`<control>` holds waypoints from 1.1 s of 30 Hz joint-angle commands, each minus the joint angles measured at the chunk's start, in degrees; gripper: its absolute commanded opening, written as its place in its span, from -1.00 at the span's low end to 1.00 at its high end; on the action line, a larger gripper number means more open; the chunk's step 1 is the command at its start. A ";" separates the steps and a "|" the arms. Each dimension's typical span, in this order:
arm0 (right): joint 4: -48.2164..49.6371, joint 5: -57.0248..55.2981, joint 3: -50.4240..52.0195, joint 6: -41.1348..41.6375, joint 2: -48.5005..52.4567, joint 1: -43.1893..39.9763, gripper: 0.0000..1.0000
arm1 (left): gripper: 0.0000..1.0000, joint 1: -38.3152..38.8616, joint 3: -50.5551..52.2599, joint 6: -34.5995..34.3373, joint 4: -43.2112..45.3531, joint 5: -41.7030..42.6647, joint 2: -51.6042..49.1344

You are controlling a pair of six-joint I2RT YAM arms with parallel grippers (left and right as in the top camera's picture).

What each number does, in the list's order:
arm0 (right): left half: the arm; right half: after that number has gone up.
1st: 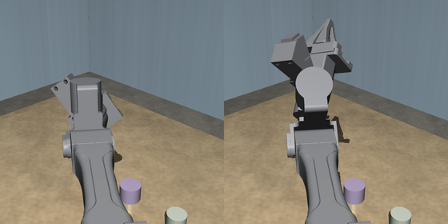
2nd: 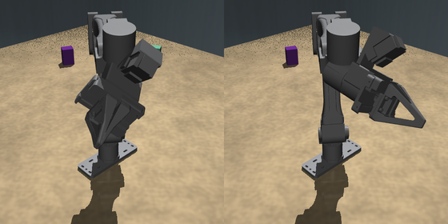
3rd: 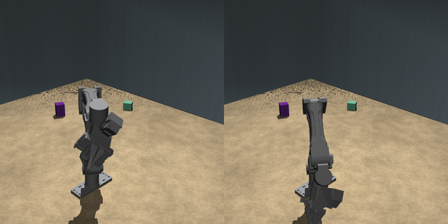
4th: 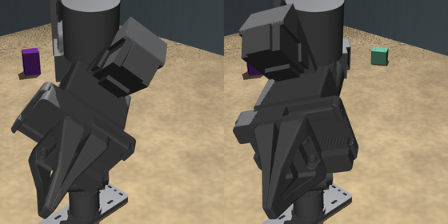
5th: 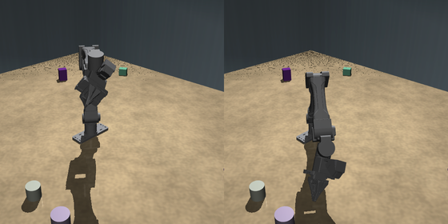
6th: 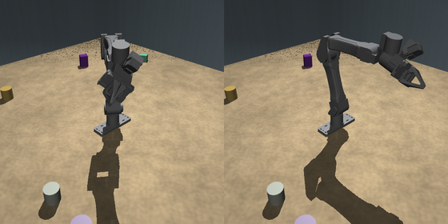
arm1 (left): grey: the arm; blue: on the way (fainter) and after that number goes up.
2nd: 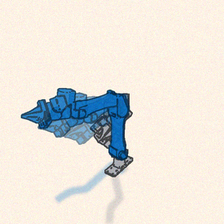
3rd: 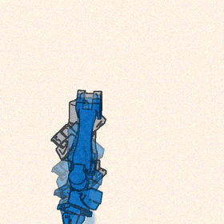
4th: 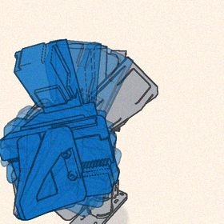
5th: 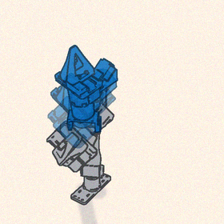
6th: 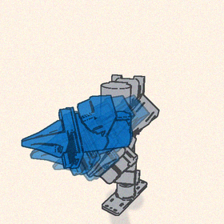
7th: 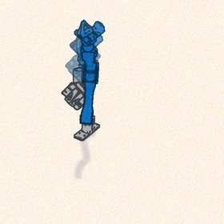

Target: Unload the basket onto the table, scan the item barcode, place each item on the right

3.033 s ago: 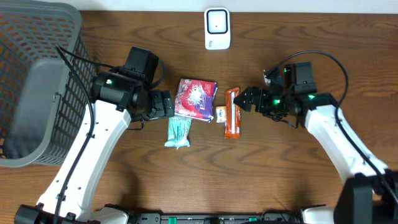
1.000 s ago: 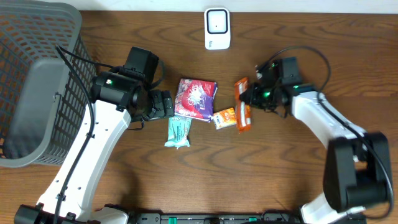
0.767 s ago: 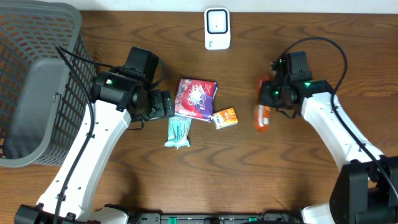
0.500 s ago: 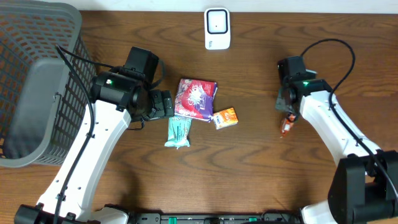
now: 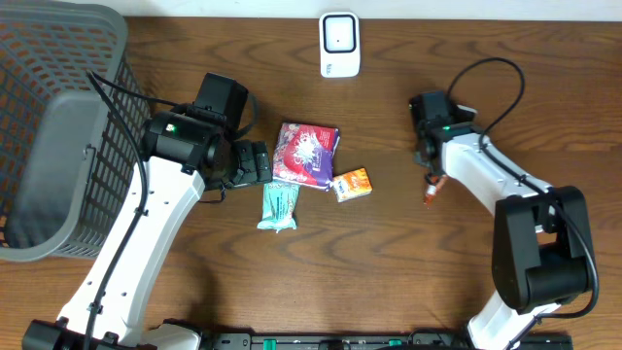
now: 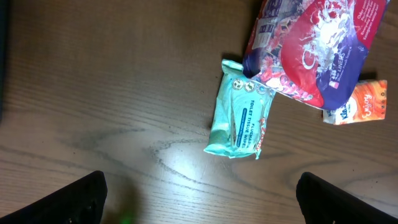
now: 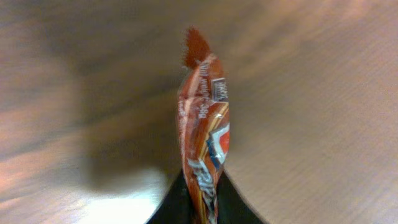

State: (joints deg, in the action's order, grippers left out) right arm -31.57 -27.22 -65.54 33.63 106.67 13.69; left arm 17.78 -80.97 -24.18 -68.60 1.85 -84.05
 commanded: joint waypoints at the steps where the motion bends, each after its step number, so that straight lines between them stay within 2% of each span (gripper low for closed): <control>1: 2.75 2.58 -0.72 -0.63 -0.09 2.43 -0.52 | 0.96 0.17 0.31 0.33 -0.17 0.31 -0.15; 3: 4.33 2.56 -0.79 -2.56 -0.09 3.76 -0.38 | 0.95 0.17 0.31 0.33 -0.17 0.33 -0.15; 4: 4.85 2.56 -0.79 -3.21 -0.09 4.35 -0.21 | 0.96 0.17 0.31 0.33 -0.17 0.33 -0.15; 5: 5.18 2.80 -0.79 -3.91 -0.09 4.92 0.09 | 0.95 0.17 0.31 0.33 -0.17 0.31 -0.15; 6: 5.31 3.21 -0.83 -4.44 -0.09 5.46 0.23 | 0.96 0.17 0.31 0.33 -0.17 0.31 -0.15; 10: 3.39 7.28 -3.15 -7.41 -0.31 6.56 0.48 | 0.96 0.17 0.31 0.33 -0.17 0.33 -0.15; 13: -3.17 8.07 -8.55 -7.21 -0.74 5.92 0.61 | 0.96 0.17 0.31 0.33 -0.17 0.31 -0.15; 18: -17.29 8.68 -20.11 -6.47 -1.25 1.99 0.68 | 0.96 0.17 0.31 0.33 -0.17 0.33 -0.15; 20: -21.88 9.01 -23.15 -6.56 -1.25 -0.09 0.95 | 0.96 0.17 0.31 0.33 -0.17 0.31 -0.15; 27: -28.09 18.60 -22.01 -15.17 -1.11 -9.09 0.98 | 0.96 0.17 0.31 0.33 -0.17 0.31 -0.15; 32: -25.73 34.32 -16.63 -18.10 -1.07 -13.73 0.98 | 0.96 0.17 0.31 0.33 -0.17 0.31 -0.15; 33: -24.13 37.16 -15.02 -18.67 -1.07 -14.14 0.93 | 0.95 0.17 0.31 0.33 -0.17 0.31 -0.15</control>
State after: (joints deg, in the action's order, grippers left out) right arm -57.43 -2.44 -83.81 18.59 105.97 0.32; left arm 17.78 -80.97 -24.18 -68.58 1.87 -84.05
